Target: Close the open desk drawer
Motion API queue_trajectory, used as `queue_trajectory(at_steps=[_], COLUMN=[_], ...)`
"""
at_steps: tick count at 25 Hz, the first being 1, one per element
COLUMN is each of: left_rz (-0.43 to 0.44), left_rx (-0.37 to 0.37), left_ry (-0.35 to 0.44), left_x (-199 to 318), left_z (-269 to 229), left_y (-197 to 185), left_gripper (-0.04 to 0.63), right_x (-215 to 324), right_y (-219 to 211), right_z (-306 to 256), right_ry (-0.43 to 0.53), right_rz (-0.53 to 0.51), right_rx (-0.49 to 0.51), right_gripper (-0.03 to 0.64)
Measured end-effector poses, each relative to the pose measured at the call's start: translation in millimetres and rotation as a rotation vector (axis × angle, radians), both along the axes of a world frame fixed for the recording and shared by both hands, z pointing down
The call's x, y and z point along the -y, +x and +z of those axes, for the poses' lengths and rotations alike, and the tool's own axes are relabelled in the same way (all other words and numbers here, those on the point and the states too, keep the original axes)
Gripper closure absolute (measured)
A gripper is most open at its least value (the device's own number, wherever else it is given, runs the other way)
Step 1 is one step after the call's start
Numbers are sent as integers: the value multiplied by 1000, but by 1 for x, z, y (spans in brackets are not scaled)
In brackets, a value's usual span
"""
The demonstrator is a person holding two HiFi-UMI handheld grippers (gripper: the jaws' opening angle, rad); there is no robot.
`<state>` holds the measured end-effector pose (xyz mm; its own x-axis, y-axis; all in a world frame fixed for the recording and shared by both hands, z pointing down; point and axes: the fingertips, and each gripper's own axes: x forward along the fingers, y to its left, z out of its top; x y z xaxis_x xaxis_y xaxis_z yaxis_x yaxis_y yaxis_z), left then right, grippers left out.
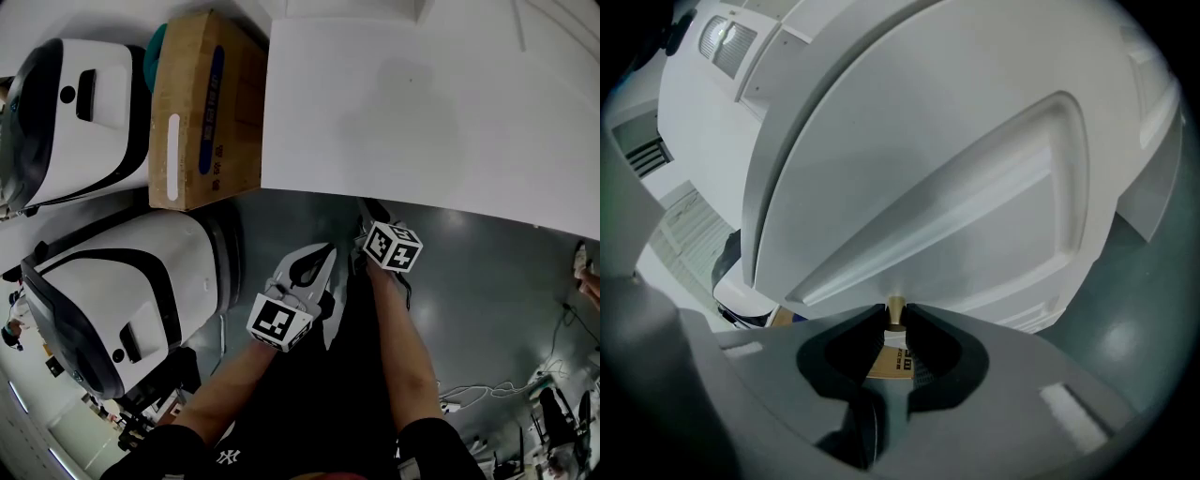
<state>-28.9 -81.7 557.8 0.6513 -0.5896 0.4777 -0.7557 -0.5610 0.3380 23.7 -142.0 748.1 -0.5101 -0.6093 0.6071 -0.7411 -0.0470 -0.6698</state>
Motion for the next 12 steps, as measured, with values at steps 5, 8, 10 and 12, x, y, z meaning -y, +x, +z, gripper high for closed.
queue_trajectory(at_steps=[5, 8, 10, 12], left_rz=[-2, -2, 2, 10], left_rx=[3, 4, 3, -1], left_ry=[12, 19, 26, 36], left_x=[-2, -4, -6, -9], left_z=[-2, -9, -15, -22], left_y=[-3, -3, -2, -1], left_gripper=[595, 595, 595, 595], right_x=[1, 4, 3, -1], right_y=[-1, -2, -2, 1], right_z=[2, -1, -4, -7], right_ry=[5, 2, -9, -24], right_rz=[-14, -39, -43, -34], right_rx=[1, 28, 46, 44], right_gripper=[522, 511, 485, 480])
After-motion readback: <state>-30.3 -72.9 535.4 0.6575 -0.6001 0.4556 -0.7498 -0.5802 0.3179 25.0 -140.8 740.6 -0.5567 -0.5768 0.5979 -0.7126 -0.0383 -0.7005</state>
